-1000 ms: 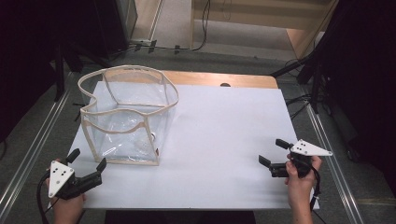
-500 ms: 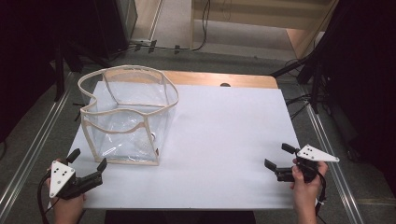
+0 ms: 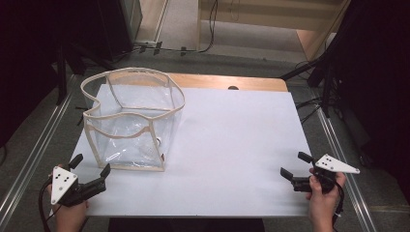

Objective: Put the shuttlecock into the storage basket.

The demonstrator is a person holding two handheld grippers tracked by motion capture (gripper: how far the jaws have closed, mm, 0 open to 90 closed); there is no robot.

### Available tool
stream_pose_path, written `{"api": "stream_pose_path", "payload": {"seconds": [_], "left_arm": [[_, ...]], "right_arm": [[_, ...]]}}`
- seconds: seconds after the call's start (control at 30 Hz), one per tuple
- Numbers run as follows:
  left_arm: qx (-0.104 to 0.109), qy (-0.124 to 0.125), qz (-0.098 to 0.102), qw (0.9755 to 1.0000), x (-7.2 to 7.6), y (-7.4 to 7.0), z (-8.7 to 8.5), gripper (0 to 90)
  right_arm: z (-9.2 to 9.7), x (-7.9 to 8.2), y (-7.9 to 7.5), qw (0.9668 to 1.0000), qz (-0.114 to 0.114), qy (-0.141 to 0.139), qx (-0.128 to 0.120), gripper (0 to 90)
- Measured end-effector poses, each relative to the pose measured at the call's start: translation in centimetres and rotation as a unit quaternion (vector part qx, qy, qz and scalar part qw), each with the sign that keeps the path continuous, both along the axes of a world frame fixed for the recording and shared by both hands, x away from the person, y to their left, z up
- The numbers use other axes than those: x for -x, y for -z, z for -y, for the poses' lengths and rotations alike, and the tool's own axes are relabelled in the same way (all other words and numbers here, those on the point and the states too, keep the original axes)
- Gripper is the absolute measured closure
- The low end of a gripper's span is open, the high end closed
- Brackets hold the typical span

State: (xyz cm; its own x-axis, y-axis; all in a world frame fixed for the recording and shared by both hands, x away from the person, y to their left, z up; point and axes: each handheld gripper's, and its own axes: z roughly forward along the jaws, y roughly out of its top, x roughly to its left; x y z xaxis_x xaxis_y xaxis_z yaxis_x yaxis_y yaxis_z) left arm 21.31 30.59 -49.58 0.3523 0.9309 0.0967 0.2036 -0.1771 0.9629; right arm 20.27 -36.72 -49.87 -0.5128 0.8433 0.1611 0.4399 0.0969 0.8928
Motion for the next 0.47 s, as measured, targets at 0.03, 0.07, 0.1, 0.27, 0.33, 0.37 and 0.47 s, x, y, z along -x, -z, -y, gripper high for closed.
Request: {"api": "stream_pose_path", "payload": {"seconds": [0.03,0.07,0.1,0.27,0.33,0.37,0.47], "left_arm": [[0.000,0.000,0.000,1.0000,0.0,0.0,0.0,9.2],[0.000,0.000,-0.001,1.0000,0.0,0.0,0.0,9.2],[0.000,0.000,-0.001,1.0000,0.0,0.0,0.0,9.2],[0.003,0.000,-0.002,1.0000,0.0,0.0,-0.1,9.2],[0.007,-0.002,-0.003,1.0000,0.0,0.0,-0.1,9.2],[0.007,-0.002,-0.003,1.0000,0.0,0.0,-0.1,9.2],[0.005,-0.002,-0.004,1.0000,0.0,0.0,-0.1,9.2]], "right_arm": [[0.4,0.2,0.2,1.0000,0.002,0.002,-0.001,0.0],[0.5,0.2,0.3,1.0000,0.002,0.002,-0.003,0.0],[0.7,0.4,0.4,1.0000,0.003,0.004,-0.006,0.0],[1.3,0.8,0.8,0.9996,0.019,-0.002,-0.018,0.0],[2.0,1.0,0.9,0.9993,0.027,0.005,-0.026,0.0],[2.1,1.1,1.0,0.9991,0.029,0.007,-0.029,0.0],[2.3,1.3,1.2,0.9993,0.024,0.007,-0.028,0.0]]}}
